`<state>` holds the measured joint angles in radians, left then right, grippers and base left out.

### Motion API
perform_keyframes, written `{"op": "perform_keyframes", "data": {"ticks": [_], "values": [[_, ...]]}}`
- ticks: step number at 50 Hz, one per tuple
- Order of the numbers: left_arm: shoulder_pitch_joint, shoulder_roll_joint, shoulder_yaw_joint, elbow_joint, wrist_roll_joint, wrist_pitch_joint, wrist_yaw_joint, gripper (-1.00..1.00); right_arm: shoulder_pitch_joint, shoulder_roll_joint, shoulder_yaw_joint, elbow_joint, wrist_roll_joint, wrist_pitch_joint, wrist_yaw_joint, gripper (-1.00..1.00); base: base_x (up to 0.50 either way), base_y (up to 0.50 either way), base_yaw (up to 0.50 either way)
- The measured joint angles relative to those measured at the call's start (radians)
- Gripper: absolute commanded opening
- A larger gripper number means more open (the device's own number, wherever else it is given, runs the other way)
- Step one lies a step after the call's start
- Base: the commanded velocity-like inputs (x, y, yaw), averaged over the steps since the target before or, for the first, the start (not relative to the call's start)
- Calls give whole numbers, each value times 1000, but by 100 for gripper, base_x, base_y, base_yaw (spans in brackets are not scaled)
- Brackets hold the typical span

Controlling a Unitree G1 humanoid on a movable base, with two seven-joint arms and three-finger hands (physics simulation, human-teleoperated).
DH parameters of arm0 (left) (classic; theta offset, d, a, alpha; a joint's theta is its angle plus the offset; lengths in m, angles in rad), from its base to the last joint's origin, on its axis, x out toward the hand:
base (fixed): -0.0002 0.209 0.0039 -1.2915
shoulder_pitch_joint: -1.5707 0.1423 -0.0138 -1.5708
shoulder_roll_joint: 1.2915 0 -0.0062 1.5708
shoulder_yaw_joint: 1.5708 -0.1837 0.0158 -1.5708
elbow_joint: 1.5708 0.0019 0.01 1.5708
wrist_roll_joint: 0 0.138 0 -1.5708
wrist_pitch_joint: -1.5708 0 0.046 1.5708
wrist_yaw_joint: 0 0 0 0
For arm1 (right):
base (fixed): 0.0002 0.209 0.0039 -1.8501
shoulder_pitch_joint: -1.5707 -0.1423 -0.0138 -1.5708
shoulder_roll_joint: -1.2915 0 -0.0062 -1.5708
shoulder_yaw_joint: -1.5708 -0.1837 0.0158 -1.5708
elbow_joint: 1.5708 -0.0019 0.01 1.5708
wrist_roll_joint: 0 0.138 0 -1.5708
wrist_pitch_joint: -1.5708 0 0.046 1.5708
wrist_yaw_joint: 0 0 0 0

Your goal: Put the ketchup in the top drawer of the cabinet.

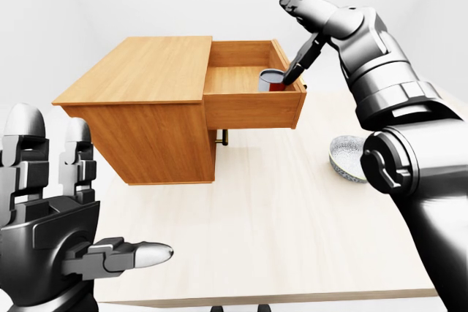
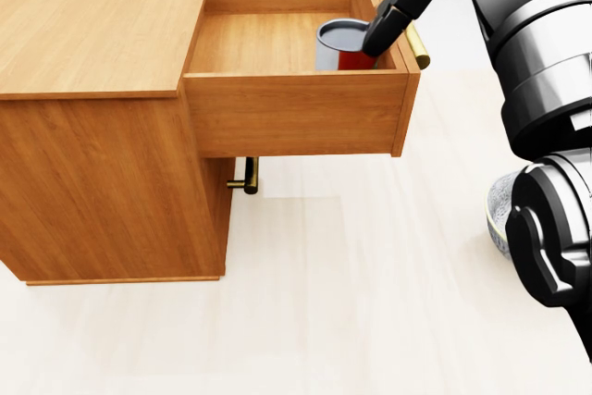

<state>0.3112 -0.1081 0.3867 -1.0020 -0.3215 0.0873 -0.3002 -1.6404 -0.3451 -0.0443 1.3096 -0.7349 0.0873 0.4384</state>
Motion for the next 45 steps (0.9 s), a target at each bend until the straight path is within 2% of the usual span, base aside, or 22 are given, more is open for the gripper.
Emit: {"op": "perform_keyframes", "data": {"ticks": [18,33,39,41,45], "values": [[1,2,-6,6,6,0,1,100,-62,-32,2,-15,-10,0,27,100,0,0,0],[6,-1,-2,0,2,0,-2,100,-155,-69,18,-102,-50,0,153,100,0,0,0],[6,-2,1,-2,0,0,-3,100,-127,-84,12,-240,-55,0,228,100,0,0,0],[6,-2,3,-3,-2,0,-3,100,-95,-88,10,-322,-59,0,260,100,0,0,0],[4,-2,7,-5,-5,0,-3,100,-8,-91,5,-511,-75,0,260,100,0,0,0]]}}
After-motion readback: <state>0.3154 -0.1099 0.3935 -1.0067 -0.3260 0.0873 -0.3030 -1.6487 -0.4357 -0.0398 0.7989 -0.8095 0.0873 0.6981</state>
